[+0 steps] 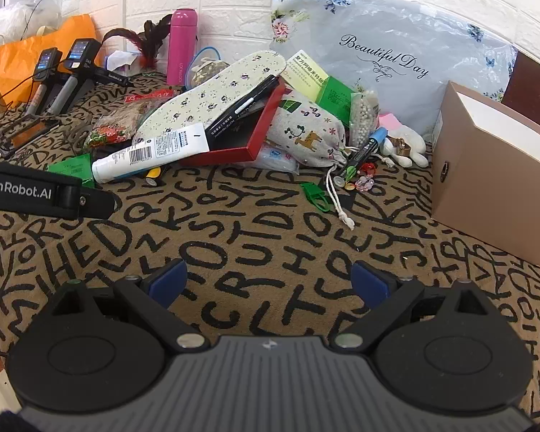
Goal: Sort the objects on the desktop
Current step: 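Move the left tool toward the green box on the table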
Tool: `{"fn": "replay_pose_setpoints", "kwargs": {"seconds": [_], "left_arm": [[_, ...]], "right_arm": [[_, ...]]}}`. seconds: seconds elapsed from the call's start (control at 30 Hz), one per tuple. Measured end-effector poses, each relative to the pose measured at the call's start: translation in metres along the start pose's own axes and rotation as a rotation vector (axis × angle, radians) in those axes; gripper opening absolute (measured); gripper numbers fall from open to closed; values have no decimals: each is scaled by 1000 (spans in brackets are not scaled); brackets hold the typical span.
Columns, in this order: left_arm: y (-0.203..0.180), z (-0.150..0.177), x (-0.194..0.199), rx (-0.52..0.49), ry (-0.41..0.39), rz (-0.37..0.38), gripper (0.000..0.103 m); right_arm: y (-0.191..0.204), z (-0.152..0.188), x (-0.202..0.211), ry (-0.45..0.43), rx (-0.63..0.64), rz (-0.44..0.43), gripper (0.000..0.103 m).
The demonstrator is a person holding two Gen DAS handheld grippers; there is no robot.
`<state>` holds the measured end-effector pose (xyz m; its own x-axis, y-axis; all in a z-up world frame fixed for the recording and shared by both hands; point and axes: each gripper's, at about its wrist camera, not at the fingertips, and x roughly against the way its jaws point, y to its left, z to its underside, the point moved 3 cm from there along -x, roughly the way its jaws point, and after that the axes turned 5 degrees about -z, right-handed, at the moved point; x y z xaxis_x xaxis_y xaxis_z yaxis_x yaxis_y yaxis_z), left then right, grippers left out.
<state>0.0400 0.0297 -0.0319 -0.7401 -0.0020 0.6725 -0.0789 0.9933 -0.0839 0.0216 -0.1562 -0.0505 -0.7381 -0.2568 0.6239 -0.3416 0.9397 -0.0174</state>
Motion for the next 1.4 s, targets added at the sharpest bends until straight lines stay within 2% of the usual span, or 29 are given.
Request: {"fn": "replay_pose_setpoints", "kwargs": {"seconds": [0.53,0.83,1.13,1.4], "left_arm": [[7,-3,-7,-7,4,59,97],[35,-8,-10,44,-12,92,97],[60,-13,-16,68,-29,88,97],[88,-28,-23,131,-37,80,96]], "right_arm": [[9,-6,-6,-3,24,30,95],[27,-13,-13,-14,54,19,95],[58,-20,-27,-14,115,-60,95],[83,-42,-39,-64,131,-138,95]]}}
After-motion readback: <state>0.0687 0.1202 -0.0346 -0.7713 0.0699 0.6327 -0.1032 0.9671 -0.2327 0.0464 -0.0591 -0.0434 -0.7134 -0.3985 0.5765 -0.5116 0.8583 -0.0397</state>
